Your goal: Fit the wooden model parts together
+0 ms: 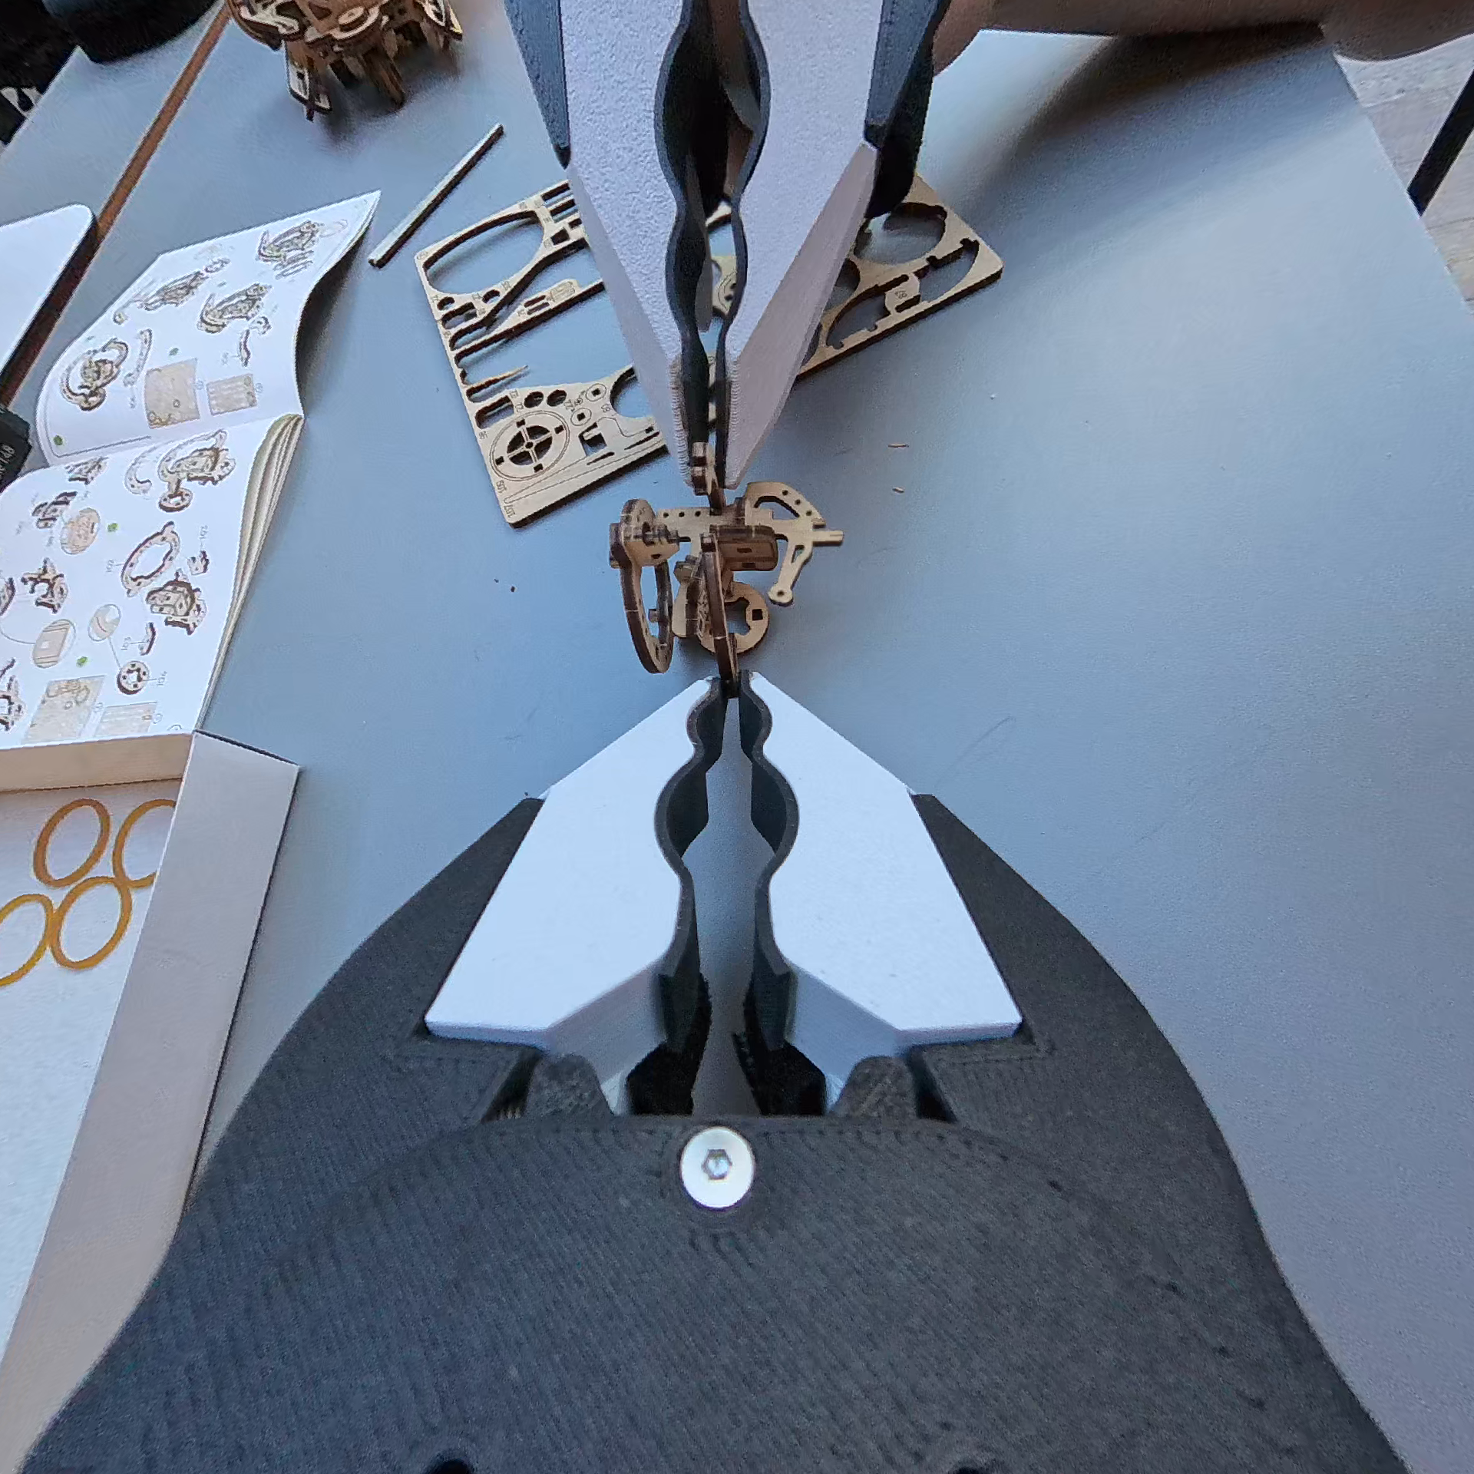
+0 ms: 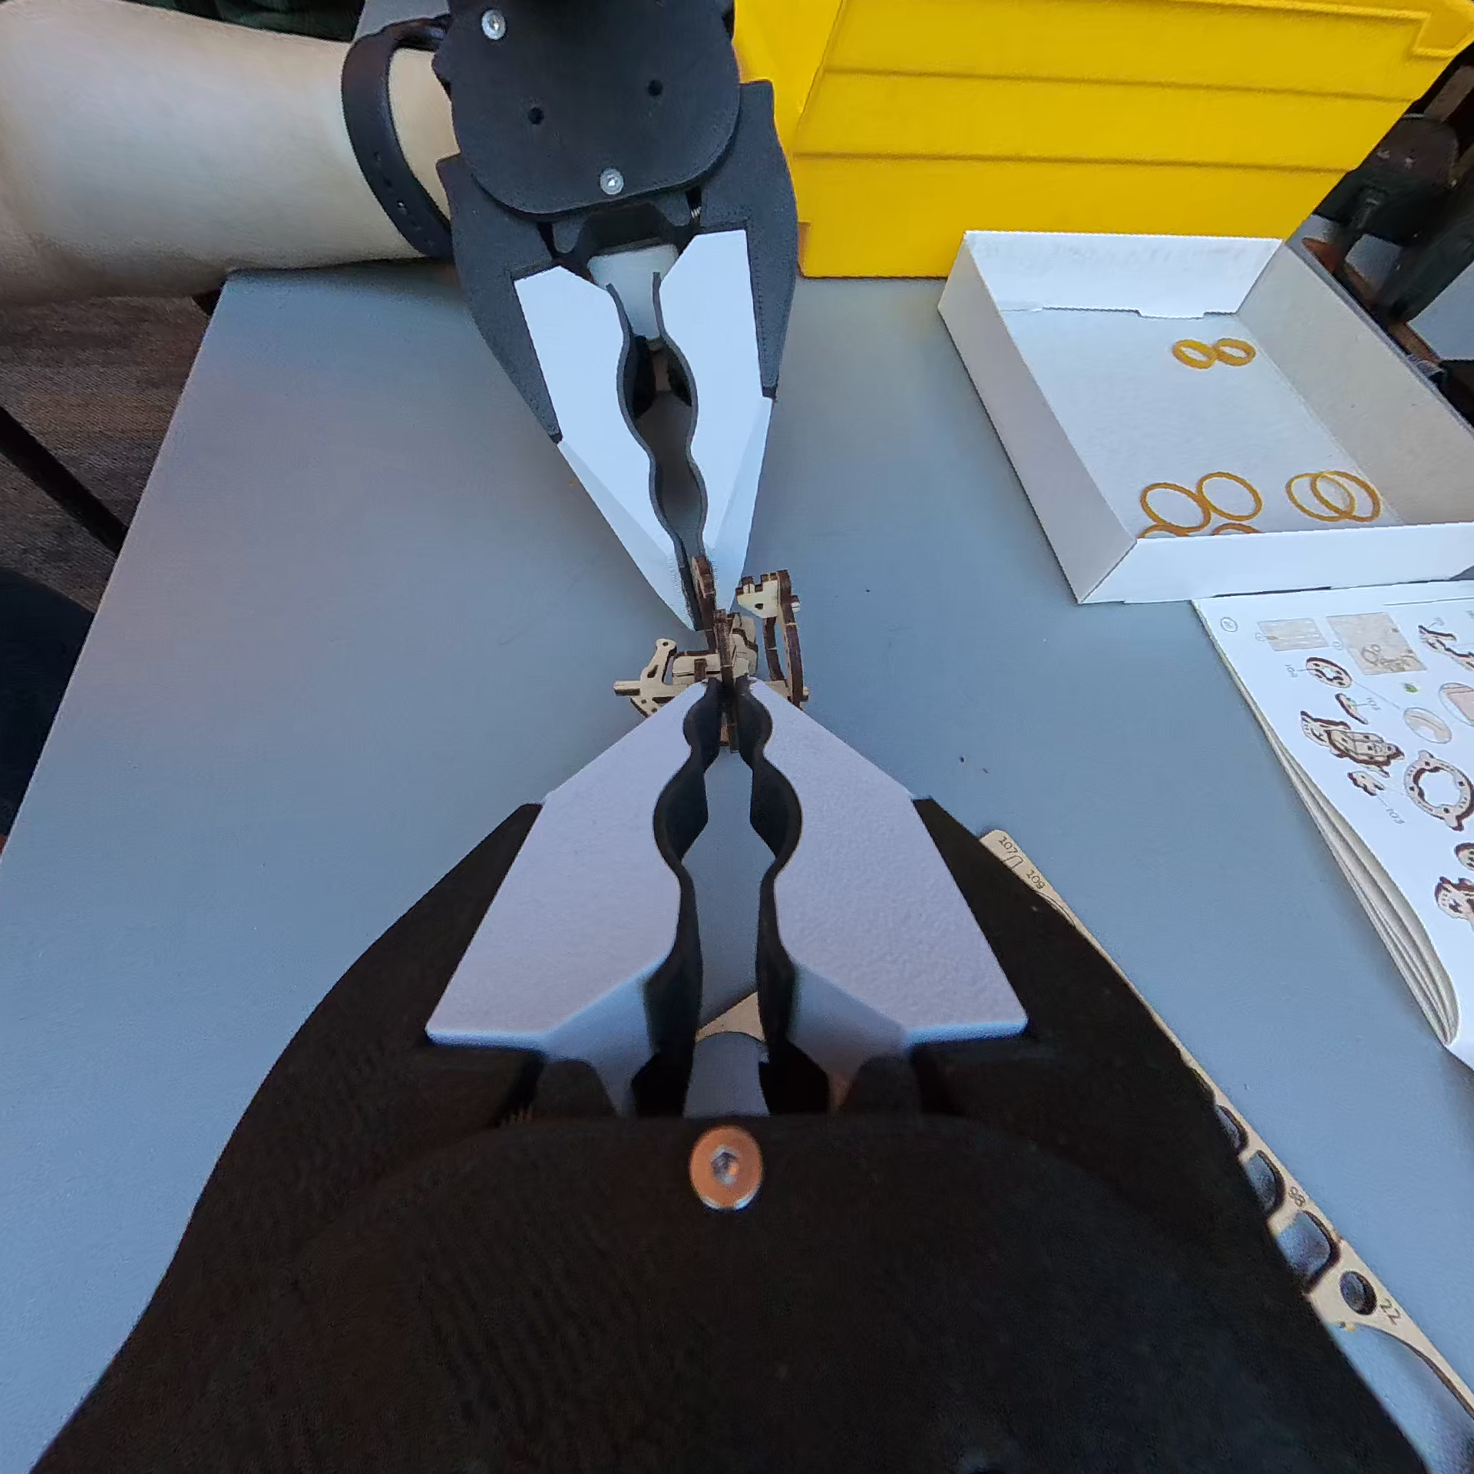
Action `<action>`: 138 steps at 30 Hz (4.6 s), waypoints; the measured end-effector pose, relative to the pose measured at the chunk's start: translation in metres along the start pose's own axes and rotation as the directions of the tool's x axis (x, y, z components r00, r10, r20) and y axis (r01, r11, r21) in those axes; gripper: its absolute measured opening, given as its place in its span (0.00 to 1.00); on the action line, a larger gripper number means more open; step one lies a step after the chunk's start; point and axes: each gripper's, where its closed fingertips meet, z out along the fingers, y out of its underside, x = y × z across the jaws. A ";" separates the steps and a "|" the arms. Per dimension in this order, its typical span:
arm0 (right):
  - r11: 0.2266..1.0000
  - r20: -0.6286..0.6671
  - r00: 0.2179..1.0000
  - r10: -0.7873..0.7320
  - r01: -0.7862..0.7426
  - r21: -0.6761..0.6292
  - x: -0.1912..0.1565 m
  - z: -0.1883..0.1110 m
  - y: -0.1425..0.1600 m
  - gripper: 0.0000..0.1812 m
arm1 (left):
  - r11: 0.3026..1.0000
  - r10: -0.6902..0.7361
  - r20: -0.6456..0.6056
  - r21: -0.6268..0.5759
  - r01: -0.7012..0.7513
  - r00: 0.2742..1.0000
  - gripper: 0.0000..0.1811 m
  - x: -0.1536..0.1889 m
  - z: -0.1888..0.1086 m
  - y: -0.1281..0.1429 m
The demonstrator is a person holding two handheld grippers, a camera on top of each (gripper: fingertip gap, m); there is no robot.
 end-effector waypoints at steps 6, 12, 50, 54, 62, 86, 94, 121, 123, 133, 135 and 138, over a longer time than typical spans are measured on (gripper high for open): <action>1.000 -0.012 1.000 0.005 -0.005 -0.007 0.003 0.004 0.004 0.01 | 0.999 0.033 0.021 0.003 -0.033 0.999 0.01 -0.001 0.001 0.000; 1.000 -0.016 1.000 -0.012 0.011 -0.009 0.001 0.005 0.004 0.01 | 1.000 0.020 0.027 0.006 -0.020 0.999 0.01 -0.003 0.000 -0.001; 0.990 0.069 0.988 0.137 -0.138 0.011 0.001 0.002 0.010 0.01 | 0.999 0.030 0.037 0.009 -0.031 0.999 0.01 -0.004 0.002 -0.002; 0.988 0.069 0.988 0.141 -0.144 0.051 0.004 0.003 0.005 0.03 | 0.999 0.038 0.050 0.004 -0.038 0.998 0.01 -0.005 0.001 0.000; 0.991 0.057 0.991 0.119 -0.122 0.047 0.004 0.003 0.003 0.01 | 0.999 0.037 0.064 0.023 -0.039 0.997 0.07 -0.007 -0.001 -0.002; 0.996 0.015 0.996 0.089 -0.090 0.027 0.007 0.006 0.002 0.01 | 0.997 0.041 0.113 0.066 -0.049 0.993 0.01 -0.016 -0.006 -0.012; 0.995 0.011 0.995 0.098 -0.098 0.023 0.007 0.007 0.002 0.01 | 0.997 -0.001 0.097 0.080 -0.007 0.995 0.01 -0.018 -0.006 -0.012; 0.996 0.002 0.996 0.090 -0.090 0.014 0.005 0.007 0.004 0.01 | 0.997 -0.008 0.074 0.081 0.002 0.997 0.01 -0.016 -0.006 -0.011; 0.996 -0.012 0.996 0.093 -0.092 0.014 0.009 0.007 0.004 0.01 | 0.997 -0.006 0.074 0.080 0.000 0.997 0.01 -0.015 -0.006 -0.011; 0.989 0.048 0.993 0.110 -0.114 0.098 0.004 0.002 -0.008 0.03 | 0.997 0.057 0.068 -0.051 -0.054 0.996 0.01 -0.010 0.004 0.009; 0.993 -0.006 0.996 0.091 -0.090 0.080 0.011 0.001 -0.005 0.05 | 0.997 0.067 0.081 -0.032 -0.065 0.994 0.00 -0.011 0.005 0.005; 0.993 0.004 0.996 0.087 -0.087 0.084 0.009 0.003 -0.005 0.05 | 0.998 0.064 0.095 0.007 -0.065 0.993 0.00 -0.013 0.002 0.000</action>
